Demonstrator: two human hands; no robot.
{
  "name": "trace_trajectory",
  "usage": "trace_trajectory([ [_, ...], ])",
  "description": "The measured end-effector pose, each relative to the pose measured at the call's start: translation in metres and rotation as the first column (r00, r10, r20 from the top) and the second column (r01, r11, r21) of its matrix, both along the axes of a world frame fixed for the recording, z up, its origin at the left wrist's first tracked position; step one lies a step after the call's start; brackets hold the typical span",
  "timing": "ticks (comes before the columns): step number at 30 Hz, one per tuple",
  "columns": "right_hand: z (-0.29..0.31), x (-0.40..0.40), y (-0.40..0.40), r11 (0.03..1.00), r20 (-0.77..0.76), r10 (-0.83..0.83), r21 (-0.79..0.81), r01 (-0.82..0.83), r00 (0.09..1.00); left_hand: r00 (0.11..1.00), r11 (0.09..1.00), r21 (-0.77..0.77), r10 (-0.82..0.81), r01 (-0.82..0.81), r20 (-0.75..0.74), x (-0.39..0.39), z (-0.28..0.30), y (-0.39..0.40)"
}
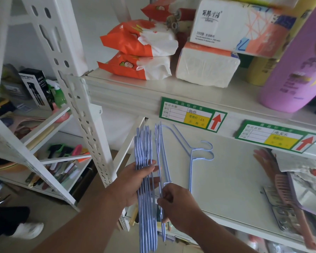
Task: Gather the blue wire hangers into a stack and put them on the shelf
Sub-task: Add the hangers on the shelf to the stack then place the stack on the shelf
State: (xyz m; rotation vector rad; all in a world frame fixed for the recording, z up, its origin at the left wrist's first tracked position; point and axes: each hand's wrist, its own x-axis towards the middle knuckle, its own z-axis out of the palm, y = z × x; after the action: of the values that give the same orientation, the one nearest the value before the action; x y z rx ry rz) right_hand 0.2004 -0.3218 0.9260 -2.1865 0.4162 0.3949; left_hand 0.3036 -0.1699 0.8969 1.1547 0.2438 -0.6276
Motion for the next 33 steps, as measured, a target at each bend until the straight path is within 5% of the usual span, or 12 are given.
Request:
trace_trajectory([
  [18, -0.02, -0.007, 0.003, 0.977, -0.054, -0.013, 0.21, 0.024, 0.998, 0.993, 0.993, -0.037, -0.116, 0.116, 0.004, -0.003, 0.009, -0.012],
  [28, -0.037, -0.01, -0.009, 0.865, -0.19, -0.004, 0.492, 0.099, 0.982, 0.986, 0.974, -0.212, -0.107, 0.078, -0.125, -0.002, 0.003, -0.012],
  [33, -0.041, -0.004, 0.001, 0.718, -0.226, 0.042, 0.684, 0.128, 0.973, 0.975, 0.938, -0.329, -0.169, 0.113, -0.144, -0.002, 0.001, -0.008],
])
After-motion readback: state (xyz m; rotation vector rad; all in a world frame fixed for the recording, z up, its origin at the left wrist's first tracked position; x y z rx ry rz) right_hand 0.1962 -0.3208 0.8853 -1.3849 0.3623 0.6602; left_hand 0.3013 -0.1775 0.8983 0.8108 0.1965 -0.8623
